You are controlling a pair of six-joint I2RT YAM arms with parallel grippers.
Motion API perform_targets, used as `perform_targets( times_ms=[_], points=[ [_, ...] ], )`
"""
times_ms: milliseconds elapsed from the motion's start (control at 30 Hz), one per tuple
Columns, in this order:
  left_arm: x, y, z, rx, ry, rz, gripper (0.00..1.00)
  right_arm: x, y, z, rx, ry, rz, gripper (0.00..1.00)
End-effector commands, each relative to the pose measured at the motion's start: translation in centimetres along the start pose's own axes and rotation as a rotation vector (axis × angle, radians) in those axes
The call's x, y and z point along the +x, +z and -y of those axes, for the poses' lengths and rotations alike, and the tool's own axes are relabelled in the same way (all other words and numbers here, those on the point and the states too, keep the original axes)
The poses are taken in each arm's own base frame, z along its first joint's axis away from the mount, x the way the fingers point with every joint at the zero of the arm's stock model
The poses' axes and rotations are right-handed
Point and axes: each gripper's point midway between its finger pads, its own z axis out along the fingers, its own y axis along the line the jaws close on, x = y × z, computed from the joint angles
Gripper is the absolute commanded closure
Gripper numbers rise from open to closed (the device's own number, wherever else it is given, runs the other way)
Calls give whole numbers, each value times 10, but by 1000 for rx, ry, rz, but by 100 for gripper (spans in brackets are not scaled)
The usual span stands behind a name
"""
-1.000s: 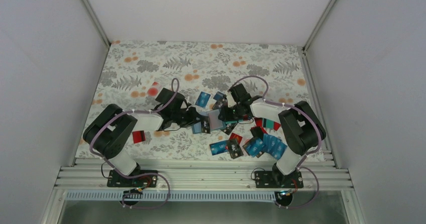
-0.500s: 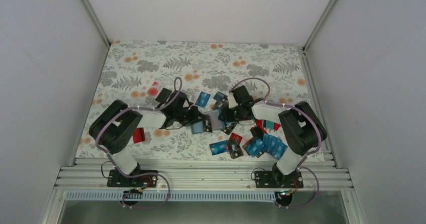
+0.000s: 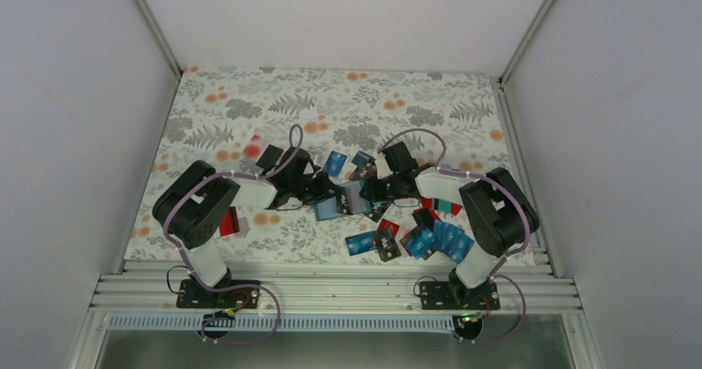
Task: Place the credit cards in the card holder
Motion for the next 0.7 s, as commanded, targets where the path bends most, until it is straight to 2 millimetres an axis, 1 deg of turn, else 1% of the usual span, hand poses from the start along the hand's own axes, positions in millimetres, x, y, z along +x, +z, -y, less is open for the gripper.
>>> perform_targets(
  times_ms=[0, 300, 500, 667],
  points=[
    [-6, 2, -3, 14, -11, 29, 98, 34, 5, 16, 40, 44, -95, 75],
    [-7, 6, -8, 24, -72, 53, 98, 42, 3, 14, 16, 58, -101, 75],
    [-6, 12, -9, 26, -75, 42, 98, 46, 4, 13, 0, 64, -107, 75],
    [-4, 16, -9, 24, -74, 32, 98, 44, 4, 12, -2, 62, -102, 76]
  ],
)
